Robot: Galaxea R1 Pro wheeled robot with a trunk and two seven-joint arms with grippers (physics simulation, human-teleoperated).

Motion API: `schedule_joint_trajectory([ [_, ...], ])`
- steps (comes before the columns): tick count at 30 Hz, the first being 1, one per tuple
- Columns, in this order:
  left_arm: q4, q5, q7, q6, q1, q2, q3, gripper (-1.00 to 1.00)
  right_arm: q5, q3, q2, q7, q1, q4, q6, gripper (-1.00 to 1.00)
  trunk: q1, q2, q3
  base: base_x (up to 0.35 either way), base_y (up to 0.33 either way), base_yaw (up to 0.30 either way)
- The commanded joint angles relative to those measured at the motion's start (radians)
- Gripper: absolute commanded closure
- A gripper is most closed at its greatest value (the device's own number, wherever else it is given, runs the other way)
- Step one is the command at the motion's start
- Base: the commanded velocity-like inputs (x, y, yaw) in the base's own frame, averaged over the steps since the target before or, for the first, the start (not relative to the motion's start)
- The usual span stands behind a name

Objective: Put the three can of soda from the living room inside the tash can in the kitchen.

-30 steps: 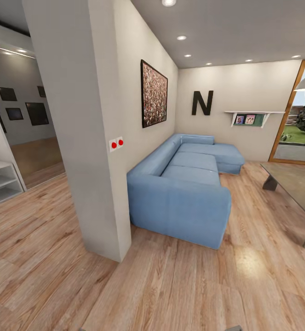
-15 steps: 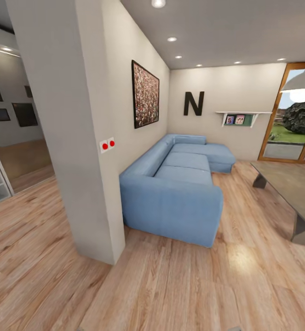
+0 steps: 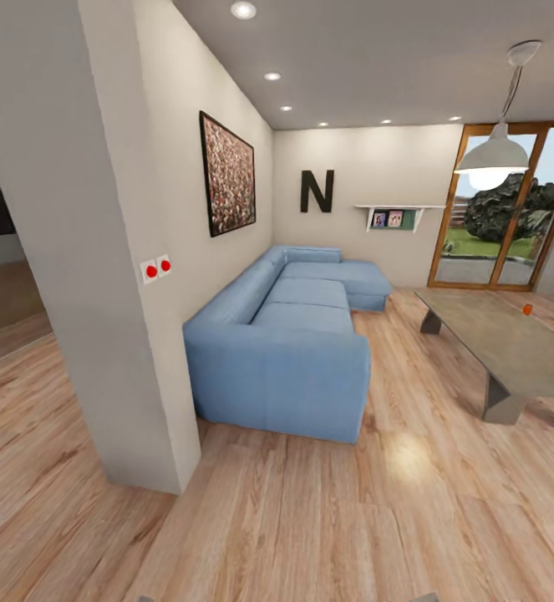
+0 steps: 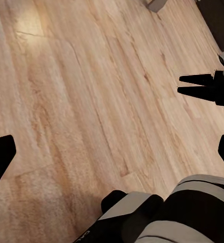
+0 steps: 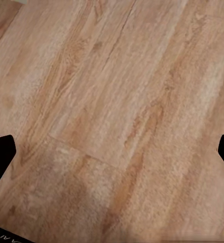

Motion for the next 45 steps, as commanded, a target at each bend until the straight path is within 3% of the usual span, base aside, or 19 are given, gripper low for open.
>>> schedule_joint_trajectory([
  [1, 0.000, 0.000, 0.000, 0.000, 0.000, 0.000, 0.000, -1.00, 0.000, 0.000, 0.000, 0.000, 0.000, 0.000, 0.000, -1.00, 0.000, 0.000, 0.001, 0.000, 0.000, -0.261],
  [45, 0.000, 0.000, 0.001, 0.000, 0.000, 0.000, 0.000, -1.00, 0.000, 0.001, 0.000, 0.002, 0.000, 0.000, 0.002, -1.00, 0.000, 0.000, 0.013, 0.000, 0.000, -0.294],
])
